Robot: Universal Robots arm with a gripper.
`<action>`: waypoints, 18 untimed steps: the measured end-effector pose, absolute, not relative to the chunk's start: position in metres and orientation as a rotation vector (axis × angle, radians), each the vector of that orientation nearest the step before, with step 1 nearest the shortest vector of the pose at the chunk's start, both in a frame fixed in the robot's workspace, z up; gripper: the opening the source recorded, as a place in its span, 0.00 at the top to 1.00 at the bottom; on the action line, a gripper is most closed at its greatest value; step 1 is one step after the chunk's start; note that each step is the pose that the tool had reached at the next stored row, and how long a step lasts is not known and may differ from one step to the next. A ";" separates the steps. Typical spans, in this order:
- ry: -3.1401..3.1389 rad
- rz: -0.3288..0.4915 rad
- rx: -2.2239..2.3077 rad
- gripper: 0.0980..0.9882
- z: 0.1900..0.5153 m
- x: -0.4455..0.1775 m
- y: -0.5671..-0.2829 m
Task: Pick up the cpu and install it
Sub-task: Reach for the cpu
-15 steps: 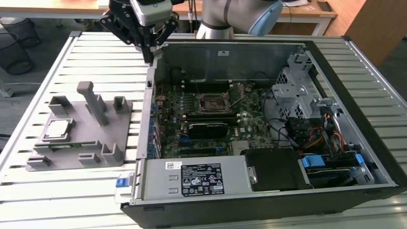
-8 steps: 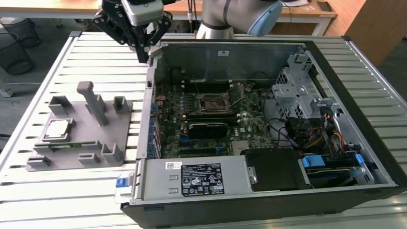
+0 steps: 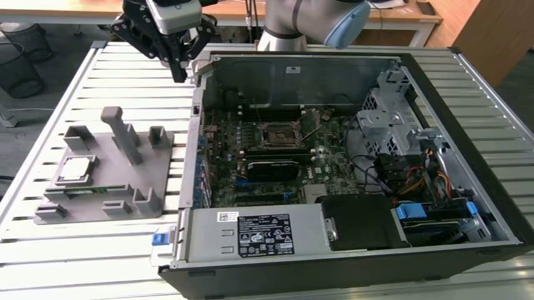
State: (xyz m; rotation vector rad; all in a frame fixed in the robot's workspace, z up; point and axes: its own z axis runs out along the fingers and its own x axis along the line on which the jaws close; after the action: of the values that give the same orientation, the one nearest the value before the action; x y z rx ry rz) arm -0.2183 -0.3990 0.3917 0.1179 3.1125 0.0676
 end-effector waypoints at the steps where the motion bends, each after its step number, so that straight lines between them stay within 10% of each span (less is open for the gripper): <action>1: 3.112 0.068 0.118 0.99 0.392 -0.220 -0.399; 18: 3.112 0.068 0.118 0.99 0.391 -0.242 -0.399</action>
State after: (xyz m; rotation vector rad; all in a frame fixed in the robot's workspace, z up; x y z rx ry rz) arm -0.2419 -0.3989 0.3909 0.1181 3.1125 0.0677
